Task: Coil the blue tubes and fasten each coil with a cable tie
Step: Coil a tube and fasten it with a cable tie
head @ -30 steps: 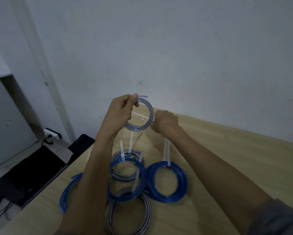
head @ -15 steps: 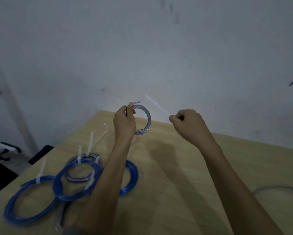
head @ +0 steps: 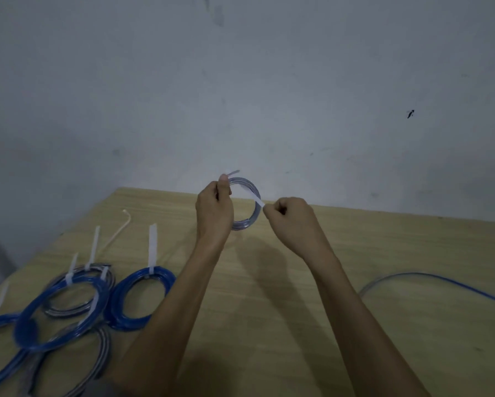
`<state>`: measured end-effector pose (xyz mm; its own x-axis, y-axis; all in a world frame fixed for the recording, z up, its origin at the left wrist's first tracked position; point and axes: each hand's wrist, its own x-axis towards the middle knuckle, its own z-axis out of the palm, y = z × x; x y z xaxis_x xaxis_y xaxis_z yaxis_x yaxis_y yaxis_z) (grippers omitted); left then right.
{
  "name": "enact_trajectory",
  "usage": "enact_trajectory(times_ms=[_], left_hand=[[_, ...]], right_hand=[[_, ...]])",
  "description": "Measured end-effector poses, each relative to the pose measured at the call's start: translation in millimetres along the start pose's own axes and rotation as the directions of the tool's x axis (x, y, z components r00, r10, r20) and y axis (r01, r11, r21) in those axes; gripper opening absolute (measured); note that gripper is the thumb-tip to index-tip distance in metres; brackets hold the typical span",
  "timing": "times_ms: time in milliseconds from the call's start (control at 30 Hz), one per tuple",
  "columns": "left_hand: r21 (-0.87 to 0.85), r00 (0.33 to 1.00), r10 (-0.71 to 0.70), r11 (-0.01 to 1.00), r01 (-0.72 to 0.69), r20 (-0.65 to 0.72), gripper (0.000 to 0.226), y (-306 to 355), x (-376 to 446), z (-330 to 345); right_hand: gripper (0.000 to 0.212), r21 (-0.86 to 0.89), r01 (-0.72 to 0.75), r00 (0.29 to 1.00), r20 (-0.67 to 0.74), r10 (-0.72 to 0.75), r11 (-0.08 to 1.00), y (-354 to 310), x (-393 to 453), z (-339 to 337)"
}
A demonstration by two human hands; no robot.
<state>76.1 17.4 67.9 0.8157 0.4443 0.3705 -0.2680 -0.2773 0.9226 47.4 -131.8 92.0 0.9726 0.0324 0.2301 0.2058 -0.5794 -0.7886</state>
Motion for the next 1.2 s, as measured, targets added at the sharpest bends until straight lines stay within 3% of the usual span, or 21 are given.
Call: enact_trajectory(times_ms=[300, 467, 667, 867, 1000, 1200], left_hand=[[-0.057, 0.996, -0.057, 0.997, 0.061, 0.067, 0.051, 8.1, -25.4, 25.6], [-0.162, 0.986, -0.105, 0.979, 0.126, 0.128, 0.022, 7.7, -20.1, 19.3], [-0.149, 0.996, -0.043, 0.987, 0.053, 0.072, 0.017, 3.4, -21.4, 20.0], [-0.183, 0.998, -0.063, 0.981, 0.068, 0.030, 0.020, -1.6, -15.5, 16.9], [-0.108, 0.995, 0.089, 0.991, -0.084, 0.047, 0.026, 2.5, -20.1, 17.2], [0.052, 0.937, 0.315, 0.944, -0.326, 0.153, 0.018, 11.3, -31.9, 26.7]], right_hand=[[0.026, 0.153, -0.025, 0.995, 0.100, 0.010, 0.988, 3.4, 2.2, -0.9], [0.024, 0.176, -0.022, 0.996, 0.091, 0.005, 0.984, 7.0, 3.2, -6.0], [0.015, 0.221, 0.048, 0.999, -0.011, -0.047, 0.974, 4.2, 1.8, -17.1], [0.014, 0.406, 0.045, 0.998, 0.016, -0.056, 0.913, -2.3, 0.8, -27.3], [0.011, 0.455, 0.114, 0.990, 0.028, -0.142, 0.883, -5.0, -0.9, -31.5], [0.013, 0.276, 0.247, 0.954, -0.239, -0.183, 0.929, -0.9, 4.0, -24.6]])
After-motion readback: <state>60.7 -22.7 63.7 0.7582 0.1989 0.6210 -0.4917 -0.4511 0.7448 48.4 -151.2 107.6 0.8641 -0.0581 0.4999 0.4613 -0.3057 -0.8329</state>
